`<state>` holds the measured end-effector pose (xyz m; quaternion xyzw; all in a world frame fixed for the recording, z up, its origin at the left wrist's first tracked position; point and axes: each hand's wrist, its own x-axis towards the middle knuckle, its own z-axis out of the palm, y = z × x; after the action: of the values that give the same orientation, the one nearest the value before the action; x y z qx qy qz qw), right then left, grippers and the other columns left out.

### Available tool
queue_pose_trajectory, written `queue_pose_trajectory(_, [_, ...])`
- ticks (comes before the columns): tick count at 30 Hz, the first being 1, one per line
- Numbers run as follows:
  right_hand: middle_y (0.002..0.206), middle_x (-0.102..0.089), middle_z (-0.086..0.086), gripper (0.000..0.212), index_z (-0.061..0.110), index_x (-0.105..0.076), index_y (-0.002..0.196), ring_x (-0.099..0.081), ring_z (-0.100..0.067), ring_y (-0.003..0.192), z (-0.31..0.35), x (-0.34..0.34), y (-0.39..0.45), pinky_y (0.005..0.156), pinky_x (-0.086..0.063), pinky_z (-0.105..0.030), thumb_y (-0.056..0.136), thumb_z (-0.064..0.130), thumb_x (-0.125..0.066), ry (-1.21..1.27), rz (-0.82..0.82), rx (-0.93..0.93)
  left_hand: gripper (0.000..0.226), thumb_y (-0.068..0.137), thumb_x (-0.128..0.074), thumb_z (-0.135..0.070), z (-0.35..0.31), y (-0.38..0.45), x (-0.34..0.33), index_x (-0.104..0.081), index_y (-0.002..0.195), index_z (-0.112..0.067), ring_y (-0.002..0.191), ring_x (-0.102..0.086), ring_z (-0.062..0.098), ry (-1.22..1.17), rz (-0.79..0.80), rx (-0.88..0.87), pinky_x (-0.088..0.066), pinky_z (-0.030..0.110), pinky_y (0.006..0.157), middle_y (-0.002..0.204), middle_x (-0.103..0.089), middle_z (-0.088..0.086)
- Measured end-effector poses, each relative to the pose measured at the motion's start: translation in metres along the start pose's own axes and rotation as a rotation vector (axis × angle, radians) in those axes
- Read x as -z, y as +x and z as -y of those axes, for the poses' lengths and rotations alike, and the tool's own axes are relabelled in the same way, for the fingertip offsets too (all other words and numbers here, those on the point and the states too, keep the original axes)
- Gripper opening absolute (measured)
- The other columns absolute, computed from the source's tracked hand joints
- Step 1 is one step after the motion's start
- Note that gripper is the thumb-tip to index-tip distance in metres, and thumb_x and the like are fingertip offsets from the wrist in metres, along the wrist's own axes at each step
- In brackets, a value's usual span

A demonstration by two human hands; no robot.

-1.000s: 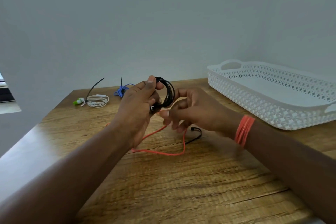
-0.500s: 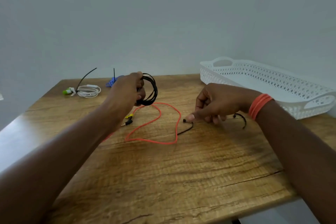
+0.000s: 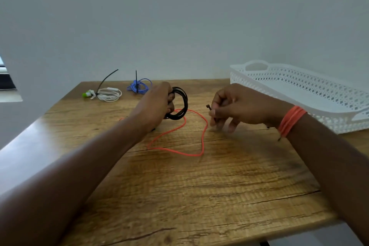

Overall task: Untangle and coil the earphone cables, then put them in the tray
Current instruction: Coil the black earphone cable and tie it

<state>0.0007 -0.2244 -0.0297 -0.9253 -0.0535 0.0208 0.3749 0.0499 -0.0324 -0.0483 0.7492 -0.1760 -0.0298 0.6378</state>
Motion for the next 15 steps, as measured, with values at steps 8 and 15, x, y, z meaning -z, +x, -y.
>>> queue_pose_trajectory(8, [0.079, -0.071, -0.018, 0.011, 0.000, -0.062, 0.087, -0.069, -0.022, 0.065, 0.009, -0.009, 0.001, 0.051, -0.053, -0.025, 0.081, -0.008, -0.067, 0.543, -0.054, 0.146, 0.032, 0.098, -0.028, -0.011, 0.010, 0.003, -0.001, -0.026, 0.067, -0.017, 0.056, -0.024, 0.012, 0.157, -0.031, -0.299, -0.022, 0.030, 0.054, 0.061, -0.027, 0.001])
queue_pose_trajectory(15, [0.087, -0.067, -0.018, 0.019, -0.006, -0.064, 0.101, -0.069, -0.019, 0.069, 0.011, -0.024, 0.008, 0.062, -0.057, -0.022, 0.087, -0.010, -0.052, 0.923, 0.065, 0.139, 0.029, 0.098, -0.030, -0.031, 0.012, -0.004, -0.006, -0.038, 0.074, -0.017, 0.061, -0.035, 0.014, 0.270, -0.015, -0.471, -0.031, 0.041, 0.058, 0.066, -0.039, 0.001])
